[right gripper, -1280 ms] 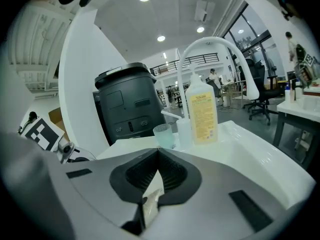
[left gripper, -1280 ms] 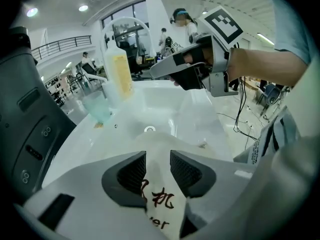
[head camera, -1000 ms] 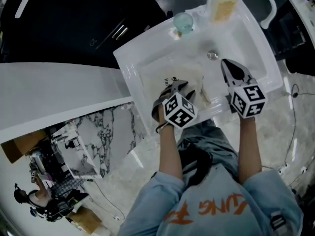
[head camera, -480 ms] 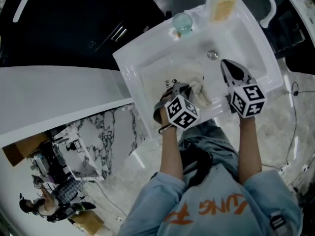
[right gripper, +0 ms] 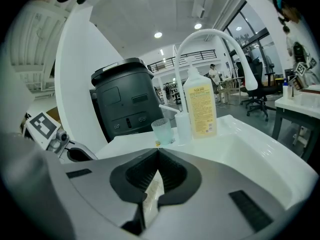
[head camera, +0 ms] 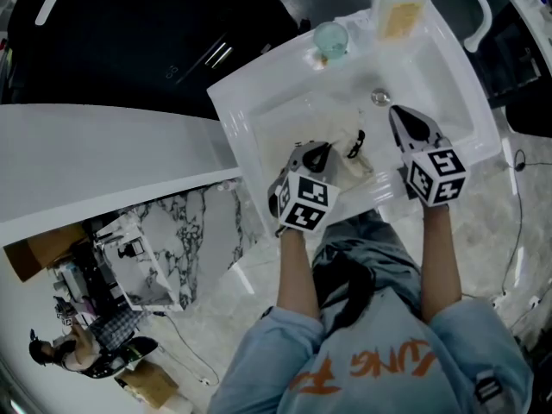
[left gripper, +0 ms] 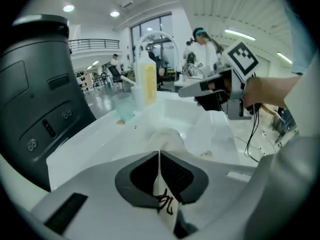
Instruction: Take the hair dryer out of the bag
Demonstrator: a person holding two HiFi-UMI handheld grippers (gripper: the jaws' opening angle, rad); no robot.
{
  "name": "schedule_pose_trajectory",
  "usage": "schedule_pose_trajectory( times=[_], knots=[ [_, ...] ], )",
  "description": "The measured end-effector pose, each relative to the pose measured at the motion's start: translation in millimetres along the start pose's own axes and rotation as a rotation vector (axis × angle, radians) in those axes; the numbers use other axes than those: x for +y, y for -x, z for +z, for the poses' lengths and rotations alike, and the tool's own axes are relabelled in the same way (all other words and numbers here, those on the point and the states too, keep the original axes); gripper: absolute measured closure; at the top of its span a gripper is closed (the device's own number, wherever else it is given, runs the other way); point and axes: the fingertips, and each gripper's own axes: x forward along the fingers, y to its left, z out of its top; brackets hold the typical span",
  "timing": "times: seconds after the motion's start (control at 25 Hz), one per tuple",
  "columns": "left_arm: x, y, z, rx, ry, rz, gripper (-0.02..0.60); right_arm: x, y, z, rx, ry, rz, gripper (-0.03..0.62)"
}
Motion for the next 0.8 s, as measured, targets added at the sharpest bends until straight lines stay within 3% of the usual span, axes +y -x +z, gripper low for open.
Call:
schedule_pose_trajectory(
  times=[0.16, 0.4, 0.8],
  knots=[
    [17, 17, 6, -0.084, 0.109, 0.036, 0.571, 6, -5, -8, 0.018, 0.005, 0.018, 0.594],
    [35, 37, 7, -0.183, 0.203, 0.082, 0.571, 18, -15, -15, 0.049, 0.034, 0.050, 0.594],
    [46, 66, -14, -0.309, 0.341, 0.116, 0.571, 59, -42, -53, 0.205, 0.171, 0.192, 0.592]
  ],
)
